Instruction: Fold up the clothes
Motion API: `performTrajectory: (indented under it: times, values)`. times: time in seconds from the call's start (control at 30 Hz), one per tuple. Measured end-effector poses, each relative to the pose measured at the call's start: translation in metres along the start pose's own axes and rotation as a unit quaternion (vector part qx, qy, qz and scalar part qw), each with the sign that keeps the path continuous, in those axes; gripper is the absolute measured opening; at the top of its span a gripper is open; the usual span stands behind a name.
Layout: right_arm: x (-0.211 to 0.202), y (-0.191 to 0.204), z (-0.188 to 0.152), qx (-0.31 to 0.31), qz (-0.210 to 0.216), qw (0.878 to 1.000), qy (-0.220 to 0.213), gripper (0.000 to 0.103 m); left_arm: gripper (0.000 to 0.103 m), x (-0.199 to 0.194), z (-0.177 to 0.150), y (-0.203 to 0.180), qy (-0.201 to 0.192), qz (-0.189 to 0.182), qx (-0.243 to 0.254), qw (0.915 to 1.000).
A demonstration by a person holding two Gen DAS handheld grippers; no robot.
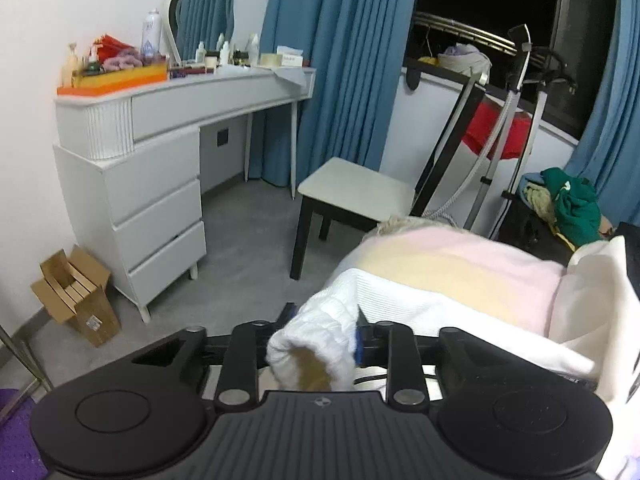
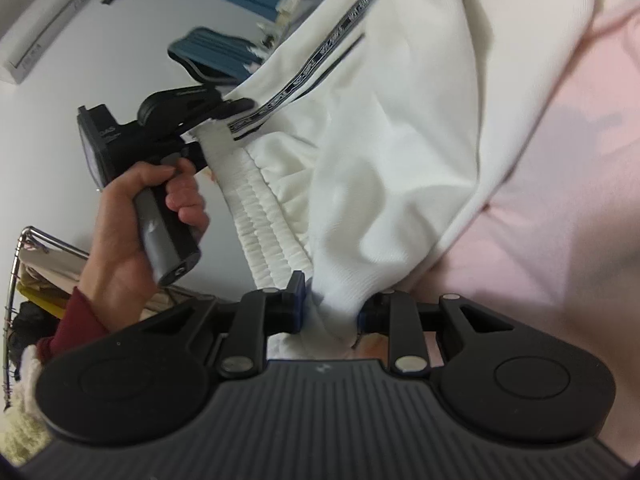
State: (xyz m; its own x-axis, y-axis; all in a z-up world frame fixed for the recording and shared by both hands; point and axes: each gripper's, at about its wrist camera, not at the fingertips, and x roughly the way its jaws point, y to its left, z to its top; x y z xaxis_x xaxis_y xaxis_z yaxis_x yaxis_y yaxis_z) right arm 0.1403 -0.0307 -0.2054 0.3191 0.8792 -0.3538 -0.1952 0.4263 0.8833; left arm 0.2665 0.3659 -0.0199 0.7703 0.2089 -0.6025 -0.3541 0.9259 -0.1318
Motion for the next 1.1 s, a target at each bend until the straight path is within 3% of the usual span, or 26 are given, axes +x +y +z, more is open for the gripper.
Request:
performTrajectory:
  times: [0.07, 0.13, 0.2, 0.23, 0.47, 0.63, 0.97, 1.1]
  values:
    - [-0.001, 0.003, 0.002, -0.014, -0.007, 1.000, 0.012, 0.033, 0.047, -0.001, -0.003, 0.003, -0.005, 0.000, 0.001, 1.0000]
    - [-0.001, 0.017, 0.016, -0.042, -0.032, 0.998, 0.017, 0.049, 0.076, -0.009, -0.007, 0.003, -0.009, 0.009, 0.006, 0.9999]
    - [-0.008, 0.036, 0.027, -0.085, -0.058, 0.995, 0.013, 0.080, 0.095, -0.021, -0.013, -0.003, -0.023, 0.029, 0.014, 0.9992]
    - [-0.015, 0.044, 0.027, -0.109, -0.067, 0.992, 0.010, 0.083, 0.100, -0.033, -0.015, -0.004, -0.038, 0.032, 0.017, 0.9986]
    - [-0.088, 0.084, 0.030, -0.219, -0.112, 0.968, -0.046, 0.082, 0.103, -0.131, -0.047, -0.042, -0.086, -0.014, 0.026, 0.9959]
    - [-0.164, 0.094, 0.038, -0.260, -0.145, 0.948, -0.115, 0.082, 0.103, -0.189, -0.087, -0.092, -0.095, -0.086, 0.044, 0.9908]
    - [-0.294, 0.058, 0.043, -0.321, -0.251, 0.886, -0.223, 0.082, 0.103, -0.225, -0.182, -0.206, -0.108, -0.161, 0.078, 0.9780]
    - [-0.304, 0.037, 0.044, -0.323, -0.266, 0.875, -0.245, 0.082, 0.103, -0.223, -0.210, -0.229, -0.106, -0.178, 0.088, 0.9745]
